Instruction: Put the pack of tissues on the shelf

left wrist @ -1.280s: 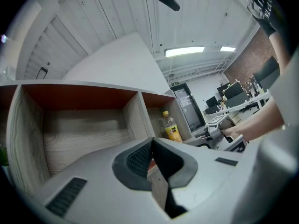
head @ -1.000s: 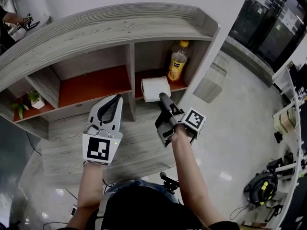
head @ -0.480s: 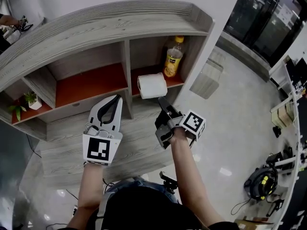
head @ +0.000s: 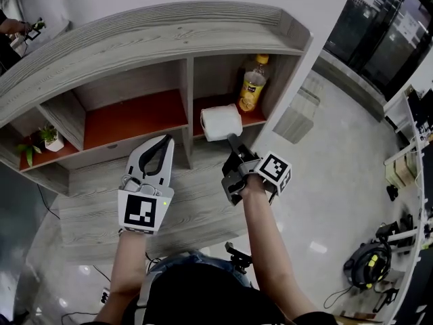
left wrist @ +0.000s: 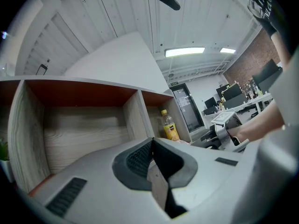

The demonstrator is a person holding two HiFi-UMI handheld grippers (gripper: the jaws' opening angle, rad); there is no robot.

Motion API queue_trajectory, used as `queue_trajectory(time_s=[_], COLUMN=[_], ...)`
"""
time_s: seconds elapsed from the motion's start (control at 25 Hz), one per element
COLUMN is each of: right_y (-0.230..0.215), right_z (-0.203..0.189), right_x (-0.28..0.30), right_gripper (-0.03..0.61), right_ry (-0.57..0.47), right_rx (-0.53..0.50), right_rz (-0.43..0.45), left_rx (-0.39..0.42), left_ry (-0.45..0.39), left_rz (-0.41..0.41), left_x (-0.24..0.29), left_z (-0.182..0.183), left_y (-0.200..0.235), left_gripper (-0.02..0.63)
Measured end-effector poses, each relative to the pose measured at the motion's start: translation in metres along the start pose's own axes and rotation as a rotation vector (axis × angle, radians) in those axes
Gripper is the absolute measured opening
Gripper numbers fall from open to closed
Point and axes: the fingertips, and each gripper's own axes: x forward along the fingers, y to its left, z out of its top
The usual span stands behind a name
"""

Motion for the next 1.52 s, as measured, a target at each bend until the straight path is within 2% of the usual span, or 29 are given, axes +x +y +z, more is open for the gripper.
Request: queue_trajectory(time_s=[0.32,0.52,0.72,1.0,1.32,1.52], right_y=[0.003,0.006,0.006,0.007,0.015,0.025], right_z=[0.003,0.003,0.002,0.0,0.001,0.0], right_x=[0.012,0.025,0.034,0.041,0.033,0.021], right_gripper=[0.086,0.08,0.077,0.072,0.072,0.072], right_ry=[0.008,0.019,0.026,0.022,0.001,-0.009], right_rx=[-0.009,-0.014,-0.013,-0.017,-0.039,-0.069], right_rz=[-0.016,-0.006,-0.013,-0.026,-0.016,-0.01], left_rx=[0.001,0.029,0.015,0.057,0.017,0.022], left_ry=[0.002,-0.012,0.016,-0.008,0.009,-0.015], left_rz=[0.007,0.011,0.016,0.021,0.0,-0.022], left_x=[0.002,0.002,0.0,-0.004,-0.004,-0.005], left_z=[-0.001,-0.002,-0.003,-0.001,0.0,0.0], left_y=[0.005,0.01,0.012,0.02,0.017,0.012], left_gripper=[0.011,0.011,0.011,0.011,0.011,0.011])
